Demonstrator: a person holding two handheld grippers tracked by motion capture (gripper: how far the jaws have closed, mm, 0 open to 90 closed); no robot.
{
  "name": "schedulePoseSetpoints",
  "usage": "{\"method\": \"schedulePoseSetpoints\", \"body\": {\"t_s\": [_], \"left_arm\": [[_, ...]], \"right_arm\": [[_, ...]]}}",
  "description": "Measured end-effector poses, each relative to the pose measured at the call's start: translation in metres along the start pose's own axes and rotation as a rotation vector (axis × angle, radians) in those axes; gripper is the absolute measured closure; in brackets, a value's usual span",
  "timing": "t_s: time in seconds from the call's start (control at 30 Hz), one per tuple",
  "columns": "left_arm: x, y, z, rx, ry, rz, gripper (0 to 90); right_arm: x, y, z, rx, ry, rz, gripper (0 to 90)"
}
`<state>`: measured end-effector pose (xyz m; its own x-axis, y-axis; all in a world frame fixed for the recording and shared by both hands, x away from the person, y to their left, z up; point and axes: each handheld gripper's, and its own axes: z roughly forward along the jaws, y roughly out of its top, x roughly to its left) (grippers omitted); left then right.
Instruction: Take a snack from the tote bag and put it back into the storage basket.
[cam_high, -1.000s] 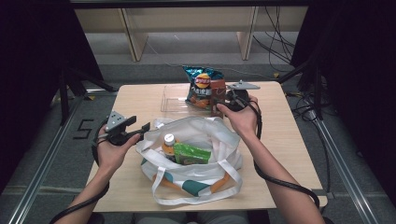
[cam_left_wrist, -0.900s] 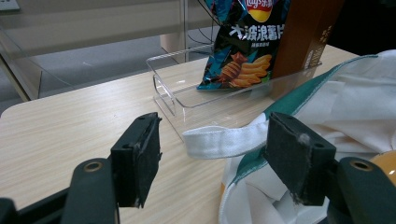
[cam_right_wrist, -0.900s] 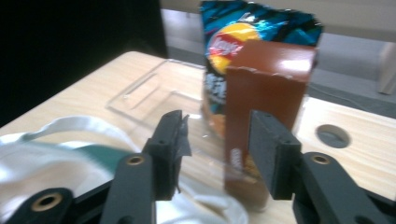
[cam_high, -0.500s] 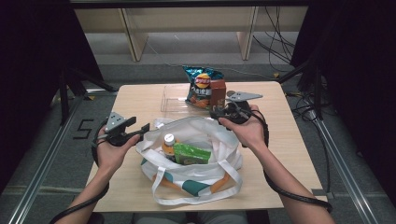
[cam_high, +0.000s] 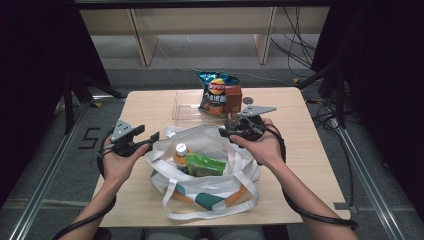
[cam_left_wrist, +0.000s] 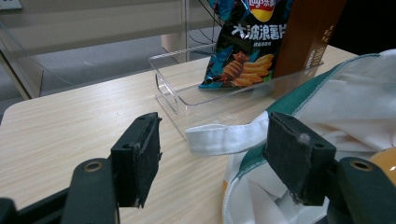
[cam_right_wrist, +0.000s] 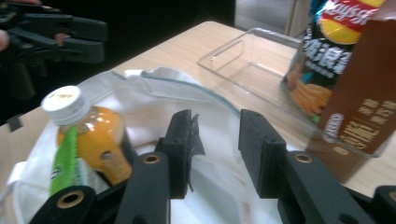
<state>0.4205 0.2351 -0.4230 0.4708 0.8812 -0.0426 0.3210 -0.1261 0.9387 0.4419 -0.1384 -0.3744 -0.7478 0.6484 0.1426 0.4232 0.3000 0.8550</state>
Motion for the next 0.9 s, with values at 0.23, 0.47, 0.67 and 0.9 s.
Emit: {"method": "schedulePoseSetpoints", "body": {"t_s": [0.23, 0.47, 0.67, 0.9], "left_arm": [[0.001, 0.000, 0.001, -0.004, -0.003, 0.000, 34.8], [0.001, 0.002, -0.003, -0.003, 0.009, 0.008, 34.8], [0.000, 0.002, -0.002, -0.004, 0.012, 0.008, 34.7], [0.000, 0.002, -0.003, -0.005, 0.012, 0.007, 34.7]], "right_arm": [[0.005, -0.001, -0.004, 0.001, 0.054, -0.030, 62.8], [0.014, -0.007, -0.012, 0.027, 0.088, -0.030, 62.2], [0.024, -0.013, -0.019, 0.037, 0.122, -0.043, 61.8], [0.035, -0.019, -0.016, 0.064, 0.175, -0.058, 61.4]]}}
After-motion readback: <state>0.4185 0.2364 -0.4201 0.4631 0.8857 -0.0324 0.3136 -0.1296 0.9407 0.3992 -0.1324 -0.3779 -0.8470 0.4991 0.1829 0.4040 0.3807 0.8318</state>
